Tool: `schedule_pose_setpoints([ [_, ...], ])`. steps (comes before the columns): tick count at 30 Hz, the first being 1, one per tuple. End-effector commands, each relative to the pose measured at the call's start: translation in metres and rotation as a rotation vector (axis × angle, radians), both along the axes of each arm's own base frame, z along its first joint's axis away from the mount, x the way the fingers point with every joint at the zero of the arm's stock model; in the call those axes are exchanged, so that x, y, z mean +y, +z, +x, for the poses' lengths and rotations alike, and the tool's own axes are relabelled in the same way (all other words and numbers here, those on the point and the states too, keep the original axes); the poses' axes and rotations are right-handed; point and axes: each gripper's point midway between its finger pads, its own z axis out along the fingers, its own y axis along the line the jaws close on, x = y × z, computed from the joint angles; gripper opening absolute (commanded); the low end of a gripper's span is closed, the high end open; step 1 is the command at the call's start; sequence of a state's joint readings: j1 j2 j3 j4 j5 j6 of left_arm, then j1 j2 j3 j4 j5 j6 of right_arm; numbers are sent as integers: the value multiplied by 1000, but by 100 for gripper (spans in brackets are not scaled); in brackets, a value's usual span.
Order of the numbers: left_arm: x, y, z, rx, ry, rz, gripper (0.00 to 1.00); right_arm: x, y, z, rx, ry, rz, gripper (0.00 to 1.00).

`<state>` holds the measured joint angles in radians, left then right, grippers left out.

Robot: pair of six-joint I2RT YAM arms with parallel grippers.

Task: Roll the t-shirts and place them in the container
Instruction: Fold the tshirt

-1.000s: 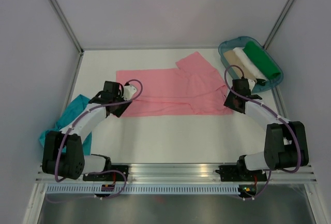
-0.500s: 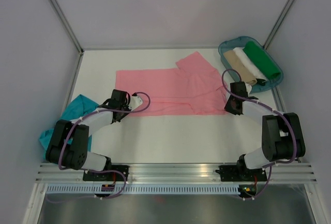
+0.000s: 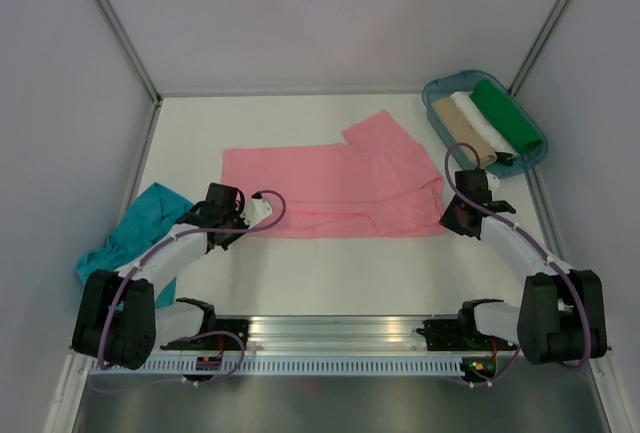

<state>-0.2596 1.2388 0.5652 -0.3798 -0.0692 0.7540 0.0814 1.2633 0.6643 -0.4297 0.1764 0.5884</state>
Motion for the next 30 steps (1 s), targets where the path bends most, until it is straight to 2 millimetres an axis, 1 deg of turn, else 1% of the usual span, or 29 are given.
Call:
schedule_pose_setpoints([
  [1,-1,-5,-37,108,-44,-22,2,2,-1,-32,47,-50,44,0],
  [2,2,-7,-45,132,-49,-14,2,1,-1,-39,58,-64,42,0],
  [4,5,-10,-55,147,-61,-4,2,0,3,-46,43,-75,43,2],
  [5,1,-10,-59,159,-81,-25,2,-1,4,-49,42,-82,43,2],
  [6,1,-14,-68,186,-92,-23,2,-2,6,-53,37,-90,43,6],
  [7,1,-13,-70,186,-101,-28,2,-3,8,-54,30,-95,43,10],
  [8,-1,-14,-74,198,-111,-38,6,-3,10,-54,23,-98,46,19],
  [9,-1,-13,-75,202,-119,-37,30,-3,15,-52,6,-109,49,41],
  [10,0,-12,-77,208,-122,-36,41,-4,20,-50,-9,-117,50,50],
  [11,0,-9,-77,206,-120,-35,49,-5,26,-46,-27,-119,44,53],
  [12,-2,1,-70,182,-116,-43,49,-8,41,-39,-58,-121,28,55],
  [13,-4,8,-71,182,-114,-52,49,-15,52,-33,-83,-134,-7,54],
  [14,-6,18,-66,160,-109,-66,50,-17,74,-22,-133,-126,-24,54],
  [15,-11,39,-53,109,-96,-91,50,-18,86,-15,-161,-92,-43,54],
  [16,-14,50,-48,86,-88,-111,51,-15,97,-8,-190,-67,-41,52],
  [17,-19,71,-35,34,-60,-144,51,-9,118,8,-253,-33,-24,46],
  [18,-22,77,-30,22,-45,-163,51,5,125,16,-276,39,-11,43],
  [19,-26,76,-26,47,-31,-181,48,23,140,29,-324,100,30,35],
  [20,-29,78,-21,57,19,-203,46,37,132,35,-297,148,35,30],
  [21,-28,74,-18,72,46,-201,44,72,130,36,-294,273,43,26],
  [22,-30,63,-14,108,92,-207,40,104,130,40,-318,381,86,17],
  [23,-30,57,-11,119,111,-208,39,137,116,38,-291,509,127,13],
  [24,-30,50,-9,134,125,-211,39,185,112,21,-295,681,187,11],
  [25,-33,46,2,111,134,-224,39,223,115,12,-355,838,278,10],
  [26,-30,36,6,132,172,-229,39,245,108,5,-361,918,305,9],
  [27,-32,30,12,139,184,-253,39,274,108,-14,-379,1023,336,9],
  [28,-33,33,25,115,212,-284,39,295,106,-17,-412,1091,365,7],
  [29,-27,23,30,145,249,-292,39,309,105,-21,-433,1127,385,6],
  [30,-26,22,34,152,264,-304,38,323,104,-29,-440,1160,412,4],
])
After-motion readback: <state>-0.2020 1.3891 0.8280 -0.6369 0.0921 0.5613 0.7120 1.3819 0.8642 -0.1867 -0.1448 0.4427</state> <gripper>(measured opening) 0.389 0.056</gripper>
